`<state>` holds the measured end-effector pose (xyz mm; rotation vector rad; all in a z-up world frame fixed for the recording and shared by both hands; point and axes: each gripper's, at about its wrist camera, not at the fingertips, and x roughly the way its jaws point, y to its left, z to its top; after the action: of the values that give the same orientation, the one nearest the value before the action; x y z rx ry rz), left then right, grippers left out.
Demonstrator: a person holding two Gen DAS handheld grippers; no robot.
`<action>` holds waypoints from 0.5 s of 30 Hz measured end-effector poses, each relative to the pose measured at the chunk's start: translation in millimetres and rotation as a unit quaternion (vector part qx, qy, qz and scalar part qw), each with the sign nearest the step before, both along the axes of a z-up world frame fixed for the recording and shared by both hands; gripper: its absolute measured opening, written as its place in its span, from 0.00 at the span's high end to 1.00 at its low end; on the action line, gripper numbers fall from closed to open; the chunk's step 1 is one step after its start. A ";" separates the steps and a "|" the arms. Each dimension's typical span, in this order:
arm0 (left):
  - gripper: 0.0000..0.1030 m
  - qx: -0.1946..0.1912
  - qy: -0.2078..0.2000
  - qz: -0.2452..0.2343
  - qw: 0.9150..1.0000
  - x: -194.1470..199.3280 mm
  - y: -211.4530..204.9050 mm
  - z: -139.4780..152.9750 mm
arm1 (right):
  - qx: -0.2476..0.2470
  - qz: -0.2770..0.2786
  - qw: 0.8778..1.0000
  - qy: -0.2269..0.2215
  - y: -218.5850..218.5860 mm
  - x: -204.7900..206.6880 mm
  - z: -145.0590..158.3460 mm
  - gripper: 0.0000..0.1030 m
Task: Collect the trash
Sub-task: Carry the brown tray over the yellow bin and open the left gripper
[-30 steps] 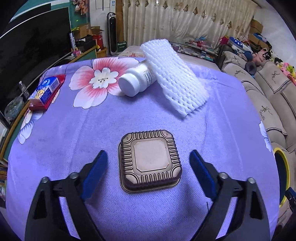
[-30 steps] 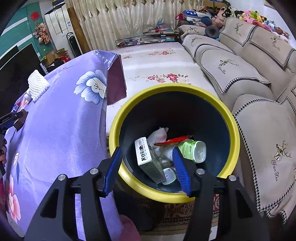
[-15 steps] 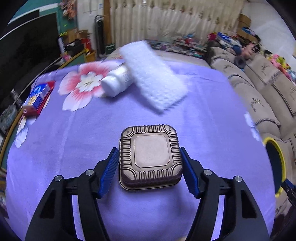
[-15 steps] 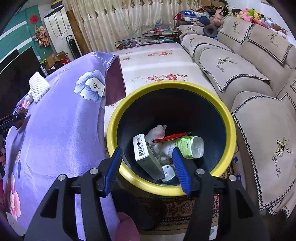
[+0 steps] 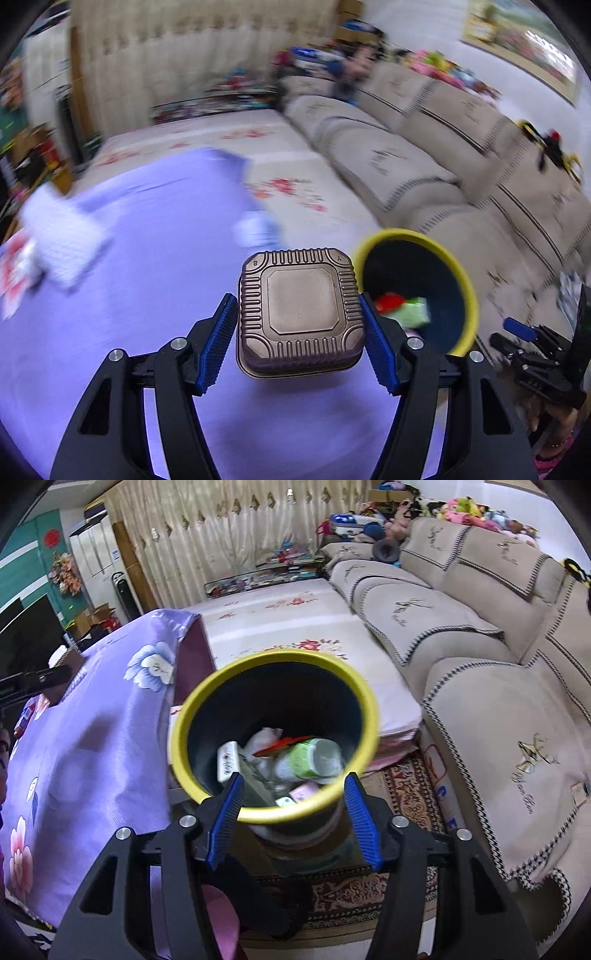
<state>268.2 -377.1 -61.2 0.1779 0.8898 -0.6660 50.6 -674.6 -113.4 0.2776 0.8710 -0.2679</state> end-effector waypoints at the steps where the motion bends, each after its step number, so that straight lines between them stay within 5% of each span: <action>1: 0.37 0.001 0.002 -0.017 1.000 -4.6 -20.0 -1.3 | 0.000 -0.005 1.000 0.000 -3.6 -4.4 0.0 0.48; 12: 0.35 0.037 0.036 -0.100 0.994 -19.7 -163.0 -40.5 | 0.018 -0.057 0.998 0.013 -41.3 -46.0 -18.9 0.48; 15: 0.22 0.044 0.037 -0.101 0.993 -12.8 -179.5 -50.3 | 0.024 -0.063 0.998 0.015 -45.0 -49.6 -23.3 0.48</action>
<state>255.4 -556.6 -111.5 0.3281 0.9810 -0.8255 0.9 -719.5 -136.7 0.3743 0.8926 -0.3692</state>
